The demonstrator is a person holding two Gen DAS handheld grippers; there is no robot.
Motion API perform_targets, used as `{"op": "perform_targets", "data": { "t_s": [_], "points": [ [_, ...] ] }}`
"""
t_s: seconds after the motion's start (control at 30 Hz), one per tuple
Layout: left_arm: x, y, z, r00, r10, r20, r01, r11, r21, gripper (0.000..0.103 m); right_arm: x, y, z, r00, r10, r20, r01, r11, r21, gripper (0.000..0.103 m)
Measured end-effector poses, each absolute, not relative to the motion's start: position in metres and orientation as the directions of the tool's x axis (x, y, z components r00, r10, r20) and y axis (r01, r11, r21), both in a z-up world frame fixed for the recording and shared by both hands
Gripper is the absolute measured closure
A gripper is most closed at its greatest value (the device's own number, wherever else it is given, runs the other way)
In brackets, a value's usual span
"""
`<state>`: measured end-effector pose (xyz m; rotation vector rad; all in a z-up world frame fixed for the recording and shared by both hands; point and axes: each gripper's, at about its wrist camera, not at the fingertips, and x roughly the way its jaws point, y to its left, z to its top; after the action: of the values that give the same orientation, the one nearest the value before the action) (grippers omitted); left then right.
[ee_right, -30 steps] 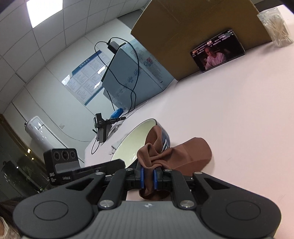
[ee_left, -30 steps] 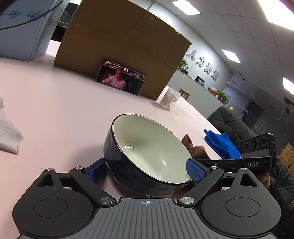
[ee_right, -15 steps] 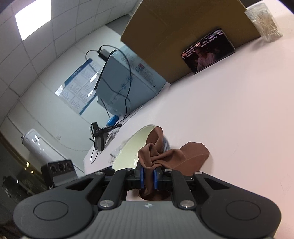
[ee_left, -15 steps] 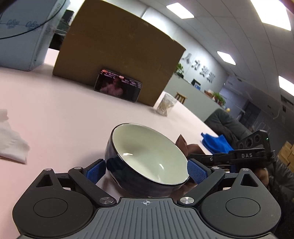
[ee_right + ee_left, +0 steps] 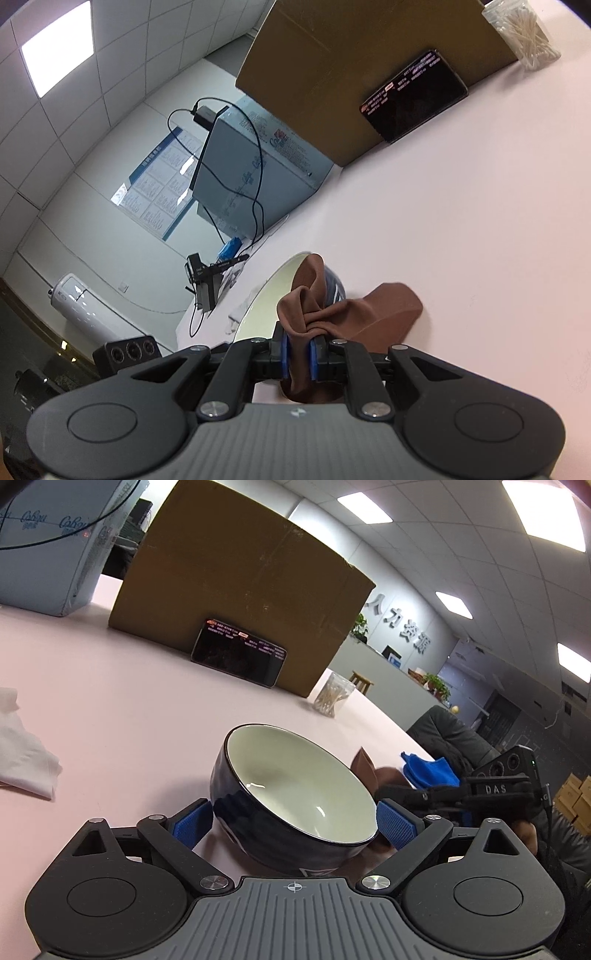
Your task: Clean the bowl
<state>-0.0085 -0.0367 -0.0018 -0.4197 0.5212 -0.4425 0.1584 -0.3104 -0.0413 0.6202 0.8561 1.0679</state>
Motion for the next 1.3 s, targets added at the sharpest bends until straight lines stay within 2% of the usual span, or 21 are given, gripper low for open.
{"op": "perform_targets", "data": {
  "t_s": [0.67, 1.3],
  "points": [
    [0.016, -0.005, -0.016, 0.766, -0.511, -0.391, 0.293, 0.818, -0.495, 0.006, 0.166, -0.306, -0.042, 0.252, 0.923, -0.290, -0.484, 0.380, 0.788, 0.085],
    [0.021, -0.001, -0.019, 0.765, -0.508, -0.396, 0.293, 0.822, -0.489, 0.006, 0.179, -0.287, -0.030, 0.260, 0.894, -0.364, -0.544, 0.447, 0.710, 0.083]
  ]
}}
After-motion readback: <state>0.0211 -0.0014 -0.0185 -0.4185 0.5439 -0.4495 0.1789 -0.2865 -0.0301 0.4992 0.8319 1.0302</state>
